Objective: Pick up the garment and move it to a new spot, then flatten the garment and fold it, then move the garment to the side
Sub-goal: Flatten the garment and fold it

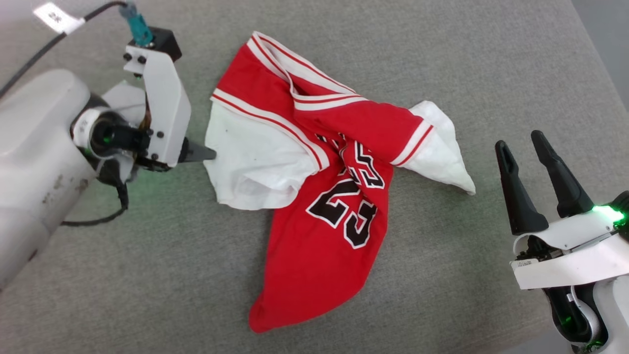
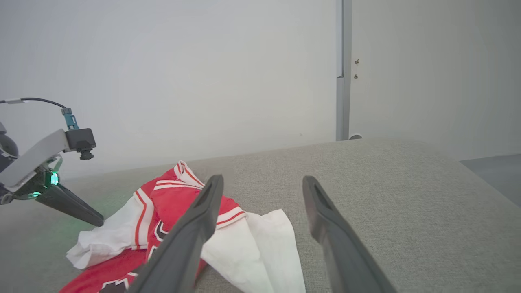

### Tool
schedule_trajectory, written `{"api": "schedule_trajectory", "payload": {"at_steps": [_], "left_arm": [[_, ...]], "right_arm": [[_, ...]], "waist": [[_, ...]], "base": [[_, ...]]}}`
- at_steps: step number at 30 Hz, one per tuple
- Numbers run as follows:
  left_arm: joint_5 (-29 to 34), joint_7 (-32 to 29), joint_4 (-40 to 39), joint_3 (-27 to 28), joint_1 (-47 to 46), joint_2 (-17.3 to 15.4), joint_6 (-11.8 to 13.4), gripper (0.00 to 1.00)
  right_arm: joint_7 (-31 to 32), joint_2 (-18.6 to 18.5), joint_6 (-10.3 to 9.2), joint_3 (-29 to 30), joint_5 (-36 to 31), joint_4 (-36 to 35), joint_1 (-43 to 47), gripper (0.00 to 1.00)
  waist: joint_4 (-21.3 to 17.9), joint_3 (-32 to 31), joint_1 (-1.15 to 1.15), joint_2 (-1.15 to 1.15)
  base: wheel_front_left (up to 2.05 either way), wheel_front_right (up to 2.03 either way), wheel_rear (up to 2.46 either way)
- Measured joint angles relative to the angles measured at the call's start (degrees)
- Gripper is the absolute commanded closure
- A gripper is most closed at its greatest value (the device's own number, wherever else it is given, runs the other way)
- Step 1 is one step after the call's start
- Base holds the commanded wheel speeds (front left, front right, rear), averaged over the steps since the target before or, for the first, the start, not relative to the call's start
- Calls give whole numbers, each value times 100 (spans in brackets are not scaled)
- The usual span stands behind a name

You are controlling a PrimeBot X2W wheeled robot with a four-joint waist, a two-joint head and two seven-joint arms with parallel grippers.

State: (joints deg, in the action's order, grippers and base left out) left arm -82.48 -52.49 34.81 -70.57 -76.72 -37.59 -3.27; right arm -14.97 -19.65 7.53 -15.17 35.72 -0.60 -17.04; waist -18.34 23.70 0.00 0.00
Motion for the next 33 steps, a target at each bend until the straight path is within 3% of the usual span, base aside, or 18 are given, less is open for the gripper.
{"api": "schedule_trajectory", "payload": {"at_steps": [4,5,6,7,8,13,20,25,28,31,32,33], "left_arm": [[-324,5,-103,191,111,29,29,0],[-335,-1,-129,194,129,40,33,10],[-315,2,-157,185,139,41,31,35],[-283,22,-177,175,147,44,23,86],[-287,59,-180,181,171,60,21,100],[-368,134,-196,231,311,-7,-34,100],[-41,354,-130,279,236,-911,82,100],[382,200,1,93,156,-1357,265,100],[505,294,124,56,164,-1466,279,100],[431,548,227,116,314,-1330,269,100],[435,678,257,124,358,-1260,257,83],[476,820,278,122,389,-1209,215,50]], "right_arm": [[0,12,0,19,0,-15,9,0],[0,16,0,22,-1,-16,9,0],[0,19,0,27,-3,-16,10,0],[0,22,0,33,-14,-16,10,0],[0,27,0,41,-26,-15,13,0],[0,-9,0,89,-46,-8,44,0],[35,-108,0,112,-46,-19,118,0],[140,-166,0,89,-54,-81,99,0],[190,-223,0,109,-53,-129,66,0],[253,-294,0,131,-55,-153,66,0],[302,-325,0,133,-57,-165,67,0],[346,-359,0,125,-63,-174,68,0]], "waist": [[-106,94,0,0],[-124,110,0,0],[-137,123,0,0],[-141,128,0,0],[-137,127,0,0],[-16,69,0,0],[294,-73,0,0],[493,-143,0,0],[554,-151,0,0],[592,-152,0,0],[608,-158,0,0],[625,-172,0,0]], "base": [[0,0,0],[0,0,0],[0,0,0],[0,0,0],[0,0,0],[0,0,0],[0,0,0],[0,0,0],[0,0,0],[0,0,0],[0,0,0],[0,0,0]]}}
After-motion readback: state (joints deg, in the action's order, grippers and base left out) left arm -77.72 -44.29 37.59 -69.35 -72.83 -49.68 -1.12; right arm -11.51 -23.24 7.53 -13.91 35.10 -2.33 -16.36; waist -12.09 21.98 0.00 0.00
